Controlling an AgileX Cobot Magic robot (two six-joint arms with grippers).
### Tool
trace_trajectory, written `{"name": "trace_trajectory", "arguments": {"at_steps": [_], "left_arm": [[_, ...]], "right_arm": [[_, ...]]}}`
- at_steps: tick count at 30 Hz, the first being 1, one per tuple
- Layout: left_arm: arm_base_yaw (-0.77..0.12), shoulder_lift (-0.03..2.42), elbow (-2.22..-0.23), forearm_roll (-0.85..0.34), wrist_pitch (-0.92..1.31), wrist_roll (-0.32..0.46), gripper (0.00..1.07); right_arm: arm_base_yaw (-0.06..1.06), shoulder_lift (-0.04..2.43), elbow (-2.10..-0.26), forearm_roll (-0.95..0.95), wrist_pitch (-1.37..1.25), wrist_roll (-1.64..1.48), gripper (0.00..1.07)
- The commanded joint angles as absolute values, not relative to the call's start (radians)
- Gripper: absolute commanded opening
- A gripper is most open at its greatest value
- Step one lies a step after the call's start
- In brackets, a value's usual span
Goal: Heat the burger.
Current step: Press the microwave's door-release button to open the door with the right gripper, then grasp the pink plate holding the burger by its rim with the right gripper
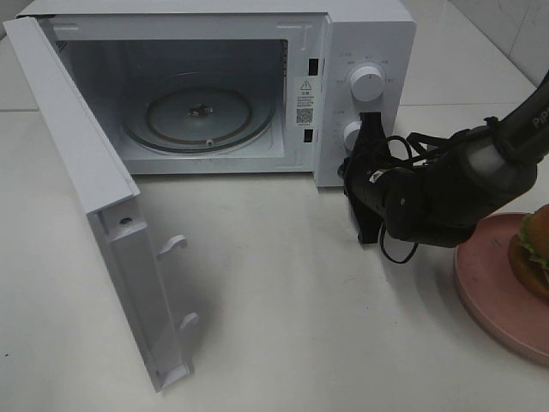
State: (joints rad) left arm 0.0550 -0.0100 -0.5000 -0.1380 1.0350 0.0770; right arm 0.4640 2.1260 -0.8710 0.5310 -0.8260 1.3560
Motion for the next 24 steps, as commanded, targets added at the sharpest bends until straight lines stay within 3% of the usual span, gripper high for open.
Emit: {"name": "trace_trajectory", "arguments": {"at_steps": [1,15,24], "left_arm": [[0.057,-0.028,-0.497,-0.139,1.029,0.078,0.98],[0.057,-0.028,-0.497,-0.139,1.029,0.078,0.98],[0.057,-0.028,-0.497,-0.139,1.029,0.078,0.98]], "right_arm": [[0.461,2.082,-0.858,0.513,-0.928,1.349,0.01],[0.461,1.956,-0.728,0.47,-0.738,1.26,0.02],[0.461,1.801,-0.669,0.439,-0.546,1.041,0.04]]}}
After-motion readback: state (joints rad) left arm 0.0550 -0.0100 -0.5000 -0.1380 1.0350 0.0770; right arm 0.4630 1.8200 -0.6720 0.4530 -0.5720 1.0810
